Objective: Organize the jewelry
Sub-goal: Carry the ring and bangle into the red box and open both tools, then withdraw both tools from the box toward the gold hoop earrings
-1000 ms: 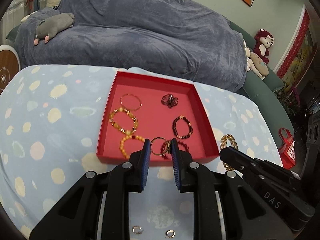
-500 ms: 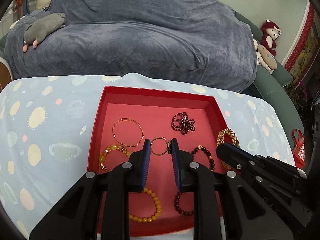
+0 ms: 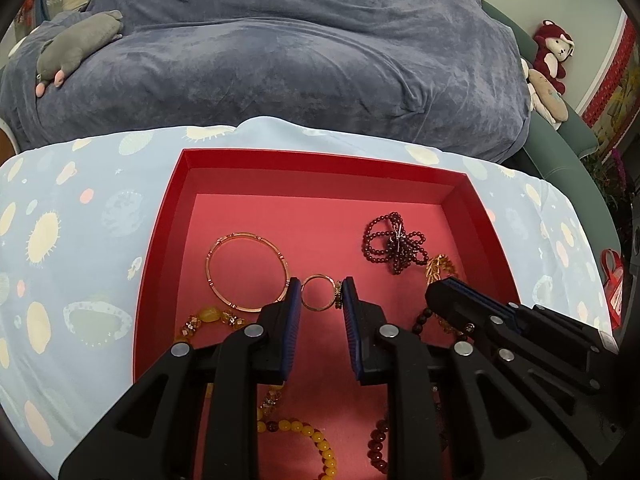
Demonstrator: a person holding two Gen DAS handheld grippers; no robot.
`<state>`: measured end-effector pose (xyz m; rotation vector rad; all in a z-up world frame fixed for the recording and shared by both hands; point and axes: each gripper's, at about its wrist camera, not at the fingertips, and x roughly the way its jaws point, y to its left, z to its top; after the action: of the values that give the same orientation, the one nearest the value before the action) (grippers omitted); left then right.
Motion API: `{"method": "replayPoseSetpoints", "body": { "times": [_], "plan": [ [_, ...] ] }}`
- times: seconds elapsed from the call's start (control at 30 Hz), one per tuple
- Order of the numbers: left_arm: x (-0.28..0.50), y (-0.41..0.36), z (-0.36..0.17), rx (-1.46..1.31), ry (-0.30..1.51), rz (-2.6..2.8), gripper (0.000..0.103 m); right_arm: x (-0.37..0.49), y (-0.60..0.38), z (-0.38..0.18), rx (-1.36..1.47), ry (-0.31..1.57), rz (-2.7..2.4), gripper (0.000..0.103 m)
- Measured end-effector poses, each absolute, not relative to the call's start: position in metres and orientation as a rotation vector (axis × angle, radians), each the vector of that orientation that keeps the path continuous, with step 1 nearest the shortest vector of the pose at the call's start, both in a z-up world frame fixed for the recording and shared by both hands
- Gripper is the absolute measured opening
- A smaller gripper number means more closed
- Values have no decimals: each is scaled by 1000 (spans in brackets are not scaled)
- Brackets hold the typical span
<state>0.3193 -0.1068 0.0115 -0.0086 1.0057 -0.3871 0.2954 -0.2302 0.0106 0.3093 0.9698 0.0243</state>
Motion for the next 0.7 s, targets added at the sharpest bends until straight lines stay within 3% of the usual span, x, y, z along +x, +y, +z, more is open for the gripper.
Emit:
{"method": "replayPoseSetpoints", "body": {
  "times": [0.23, 0.7],
  "plan": [
    [314, -104, 15, 7, 982, -369, 34, 292, -231, 18, 317, 947, 18, 11],
    [277, -96, 54, 22, 925, -383, 34, 247, -216, 62, 285, 890, 37, 14]
  ]
}}
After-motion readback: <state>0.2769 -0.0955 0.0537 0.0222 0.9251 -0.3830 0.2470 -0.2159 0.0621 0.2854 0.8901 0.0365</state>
